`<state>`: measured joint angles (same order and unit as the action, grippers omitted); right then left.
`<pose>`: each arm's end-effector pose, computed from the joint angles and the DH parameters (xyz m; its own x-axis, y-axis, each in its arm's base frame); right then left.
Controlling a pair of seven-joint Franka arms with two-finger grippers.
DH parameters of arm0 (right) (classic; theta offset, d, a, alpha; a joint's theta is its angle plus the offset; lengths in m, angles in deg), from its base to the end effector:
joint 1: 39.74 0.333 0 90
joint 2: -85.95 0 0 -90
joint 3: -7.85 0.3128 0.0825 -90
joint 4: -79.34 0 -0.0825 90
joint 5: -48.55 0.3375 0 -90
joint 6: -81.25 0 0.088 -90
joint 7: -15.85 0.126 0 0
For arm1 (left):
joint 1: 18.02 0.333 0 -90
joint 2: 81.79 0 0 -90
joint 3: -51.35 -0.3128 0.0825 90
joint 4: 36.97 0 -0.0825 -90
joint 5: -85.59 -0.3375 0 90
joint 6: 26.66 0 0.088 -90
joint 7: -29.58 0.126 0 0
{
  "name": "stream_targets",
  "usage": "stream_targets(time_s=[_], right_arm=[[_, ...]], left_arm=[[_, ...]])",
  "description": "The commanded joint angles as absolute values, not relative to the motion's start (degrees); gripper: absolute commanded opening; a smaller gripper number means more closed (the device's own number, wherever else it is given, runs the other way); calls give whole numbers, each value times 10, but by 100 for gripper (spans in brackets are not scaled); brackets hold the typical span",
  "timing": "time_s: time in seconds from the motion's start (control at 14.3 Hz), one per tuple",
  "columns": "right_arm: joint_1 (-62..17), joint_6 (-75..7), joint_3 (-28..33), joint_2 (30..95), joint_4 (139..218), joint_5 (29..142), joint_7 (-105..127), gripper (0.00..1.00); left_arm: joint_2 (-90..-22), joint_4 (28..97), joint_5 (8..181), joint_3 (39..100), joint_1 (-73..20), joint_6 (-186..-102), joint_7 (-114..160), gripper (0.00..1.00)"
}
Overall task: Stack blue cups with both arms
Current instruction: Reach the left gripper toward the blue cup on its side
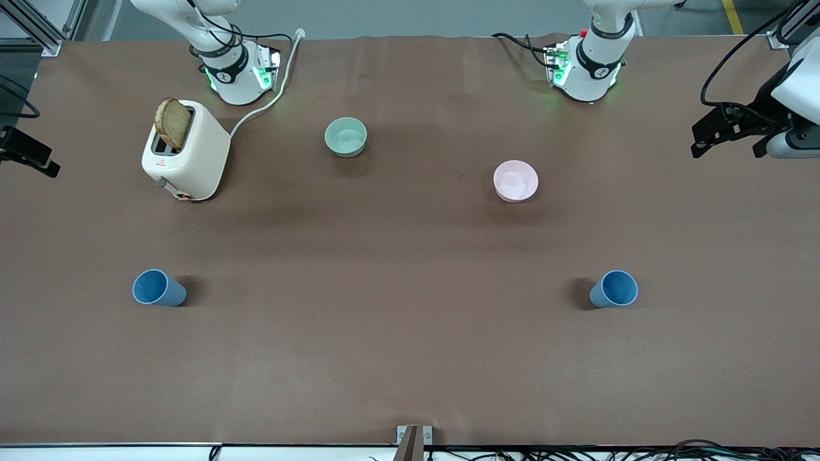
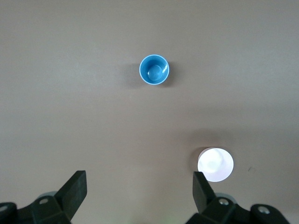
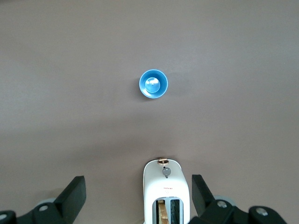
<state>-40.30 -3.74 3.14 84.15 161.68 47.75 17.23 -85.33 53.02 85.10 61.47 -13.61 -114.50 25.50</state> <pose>0.5072 -0.0478 0.6350 0.9930 -0.1169 0.0153 -0.1172 -0.9930 0.0161 0.4835 -0.0503 0.6292 0.9993 -0.0280 0.0246 -0.0276 -0.9995 -0.0177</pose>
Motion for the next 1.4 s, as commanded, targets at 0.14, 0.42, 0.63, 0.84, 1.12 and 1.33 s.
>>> stream_targets(time_s=[0.14, 0.42, 0.63, 0.84, 1.12, 1.33], right_arm=[[-404, -35, 30, 849, 1622, 495, 165, 100], [-403, -34, 30, 849, 1622, 495, 165, 100], [-402, -34, 30, 849, 1622, 495, 165, 100], [-403, -33, 30, 849, 1622, 495, 165, 100], [-401, -34, 30, 847, 1623, 495, 157, 100], [-407, -60, 30, 796, 1623, 495, 115, 100]], left_arm=[[-850, 514, 841, 616, -131, -1131, 261, 100], [-812, 506, 828, 614, -134, -1144, 250, 100], [-751, 534, 804, 615, -132, -1242, 228, 100], [-683, 578, 801, 615, -131, -1364, 196, 100], [-592, 599, 801, 615, -127, -1470, 191, 100], [-547, 611, 801, 614, -123, -1522, 191, 100]])
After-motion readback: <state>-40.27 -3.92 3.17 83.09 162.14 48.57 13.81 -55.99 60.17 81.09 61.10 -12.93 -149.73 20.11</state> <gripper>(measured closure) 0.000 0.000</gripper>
